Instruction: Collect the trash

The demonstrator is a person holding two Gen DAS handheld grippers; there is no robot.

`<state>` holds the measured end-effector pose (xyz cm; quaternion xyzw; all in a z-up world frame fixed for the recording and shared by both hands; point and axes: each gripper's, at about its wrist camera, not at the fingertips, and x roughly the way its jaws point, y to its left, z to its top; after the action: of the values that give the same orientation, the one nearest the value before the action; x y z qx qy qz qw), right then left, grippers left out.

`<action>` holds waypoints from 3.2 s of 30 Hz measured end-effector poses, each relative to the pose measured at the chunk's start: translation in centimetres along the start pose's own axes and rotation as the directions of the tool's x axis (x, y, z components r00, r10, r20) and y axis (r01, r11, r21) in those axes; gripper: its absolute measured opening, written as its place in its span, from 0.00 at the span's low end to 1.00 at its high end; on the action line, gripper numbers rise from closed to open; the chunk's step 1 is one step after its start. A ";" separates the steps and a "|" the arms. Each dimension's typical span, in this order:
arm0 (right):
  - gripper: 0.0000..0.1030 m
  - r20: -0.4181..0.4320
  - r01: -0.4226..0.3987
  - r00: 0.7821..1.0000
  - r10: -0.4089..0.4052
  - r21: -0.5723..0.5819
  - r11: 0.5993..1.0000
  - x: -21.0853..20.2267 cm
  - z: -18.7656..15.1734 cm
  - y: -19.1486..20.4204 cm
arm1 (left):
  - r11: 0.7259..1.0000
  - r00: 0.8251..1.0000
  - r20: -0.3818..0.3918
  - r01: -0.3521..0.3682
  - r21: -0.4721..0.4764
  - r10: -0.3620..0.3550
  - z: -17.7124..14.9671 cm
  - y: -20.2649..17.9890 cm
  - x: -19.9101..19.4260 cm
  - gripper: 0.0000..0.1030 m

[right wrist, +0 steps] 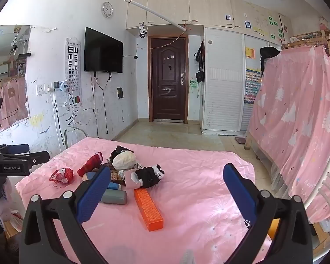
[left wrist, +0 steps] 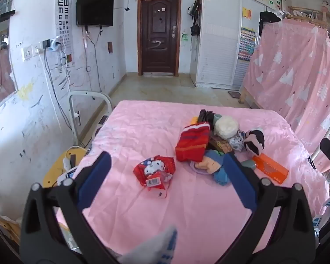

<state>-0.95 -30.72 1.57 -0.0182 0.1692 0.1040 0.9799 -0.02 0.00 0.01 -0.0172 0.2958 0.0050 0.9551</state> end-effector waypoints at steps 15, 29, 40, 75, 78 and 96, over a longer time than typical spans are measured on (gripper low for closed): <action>0.90 0.000 0.001 1.000 -0.001 -0.004 1.000 -0.1 0.1 -0.2 | 1.000 1.000 -0.008 -0.005 0.002 0.005 0.0 0.0 0.0 0.94; 0.90 0.002 0.008 1.000 -0.008 -0.011 1.000 0.0 0.2 0.2 | 1.000 1.000 -0.012 -0.008 0.005 0.008 -0.3 0.3 0.6 0.94; 0.90 0.005 0.007 1.000 -0.007 -0.011 1.000 0.0 0.3 0.2 | 1.000 1.000 -0.013 -0.009 0.006 0.009 -0.3 0.3 0.6 0.94; 0.90 0.013 0.011 1.000 -0.011 -0.017 1.000 -0.2 0.2 0.4 | 1.000 1.000 -0.013 -0.011 0.008 0.011 -0.2 0.2 0.6 0.94; 0.90 0.014 0.012 1.000 -0.012 -0.018 1.000 -0.4 0.3 0.4 | 1.000 1.000 -0.013 -0.012 0.007 0.012 -0.2 0.2 0.6 0.94; 0.90 -0.017 0.003 1.000 -0.004 -0.026 1.000 0.7 -0.1 0.6 | 1.000 0.999 -0.031 -0.018 -0.003 0.018 -0.2 0.8 1.1 0.94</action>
<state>-0.47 -30.01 1.28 -0.0322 0.1759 0.1043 0.9783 0.82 0.81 -0.79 -0.0163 0.3109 0.0140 0.9502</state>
